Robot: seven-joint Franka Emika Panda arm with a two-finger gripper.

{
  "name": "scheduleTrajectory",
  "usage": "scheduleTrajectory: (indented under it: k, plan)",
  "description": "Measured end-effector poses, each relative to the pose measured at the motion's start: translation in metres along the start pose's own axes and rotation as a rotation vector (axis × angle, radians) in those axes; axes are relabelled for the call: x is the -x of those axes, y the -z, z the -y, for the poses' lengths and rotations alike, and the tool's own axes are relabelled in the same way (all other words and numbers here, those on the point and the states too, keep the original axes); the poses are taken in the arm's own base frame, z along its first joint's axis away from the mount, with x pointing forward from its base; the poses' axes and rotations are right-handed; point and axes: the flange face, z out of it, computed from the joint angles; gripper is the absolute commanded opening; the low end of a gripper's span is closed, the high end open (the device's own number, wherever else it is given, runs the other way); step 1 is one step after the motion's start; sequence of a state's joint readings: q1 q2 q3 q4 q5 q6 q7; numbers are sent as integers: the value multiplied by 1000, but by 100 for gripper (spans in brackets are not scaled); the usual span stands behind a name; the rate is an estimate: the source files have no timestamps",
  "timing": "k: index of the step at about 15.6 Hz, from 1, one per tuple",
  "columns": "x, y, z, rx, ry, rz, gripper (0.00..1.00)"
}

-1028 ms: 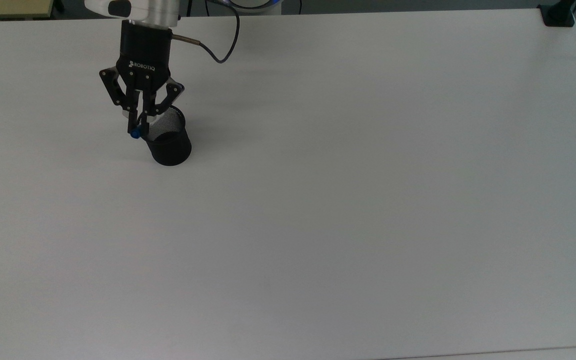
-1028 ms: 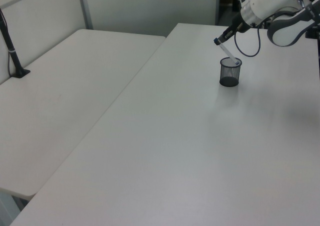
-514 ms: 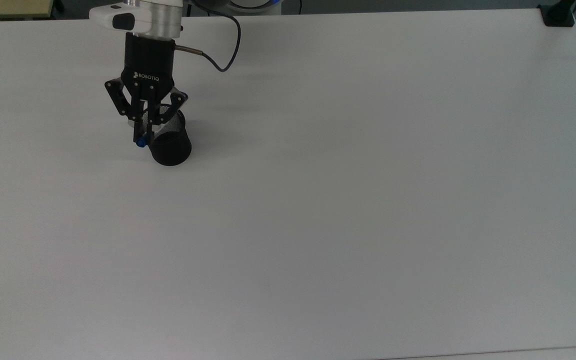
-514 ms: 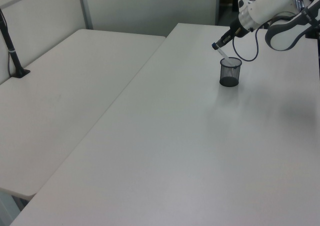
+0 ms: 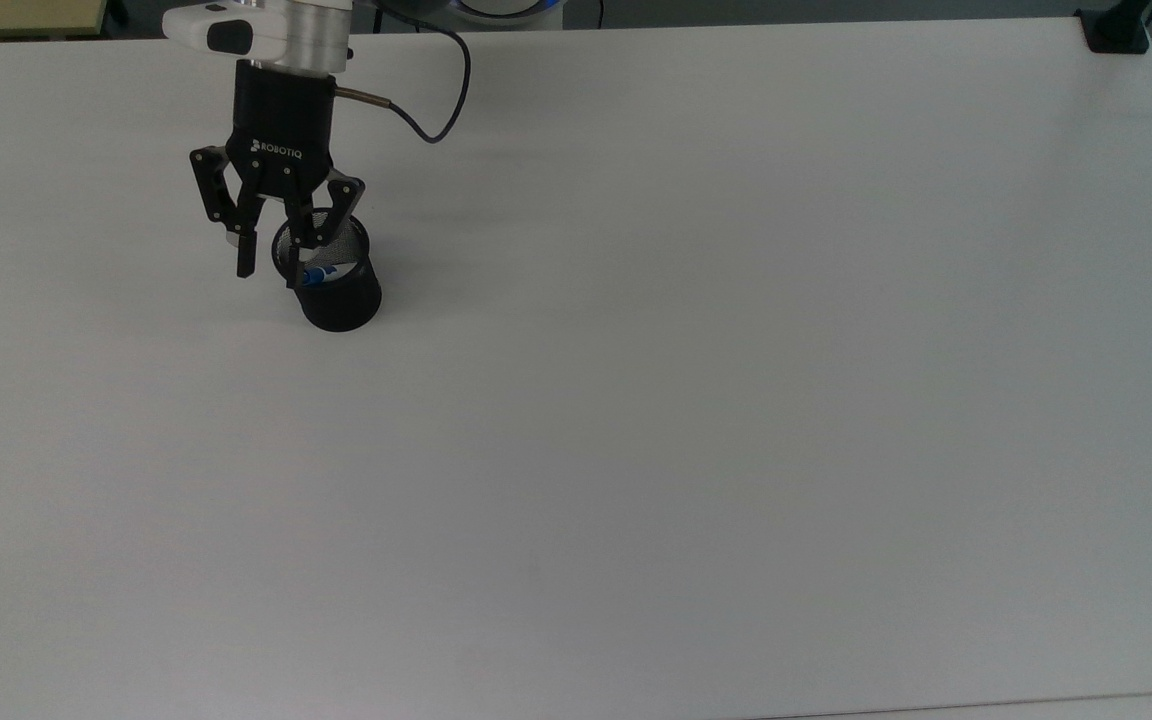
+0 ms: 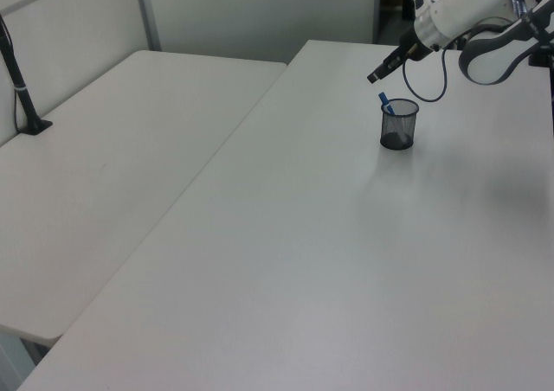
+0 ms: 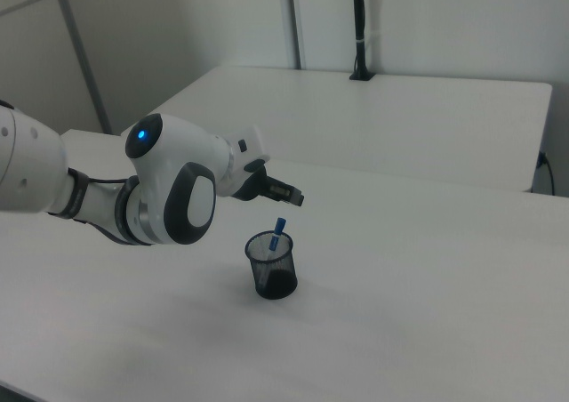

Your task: Insert the marker

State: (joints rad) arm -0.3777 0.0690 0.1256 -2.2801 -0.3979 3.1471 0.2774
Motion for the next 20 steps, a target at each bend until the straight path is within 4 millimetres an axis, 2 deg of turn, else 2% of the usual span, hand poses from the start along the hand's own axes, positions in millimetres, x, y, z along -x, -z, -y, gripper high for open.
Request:
scheduleTrajectory:
  k: [3,5,7,10,13,16,20]
  plan:
    - [-2,1,0,1,-19,-5,65]
    - [-7,3,-1,2,-38,-15,88]
    - [-18,8,-2,3,-68,-38,100]
    - [-35,16,-4,18,-93,-47,100]
    - [-62,29,-4,70,-117,17,100]
    - [-92,45,8,114,-157,80,100]
    - [-116,65,31,167,-246,248,100]
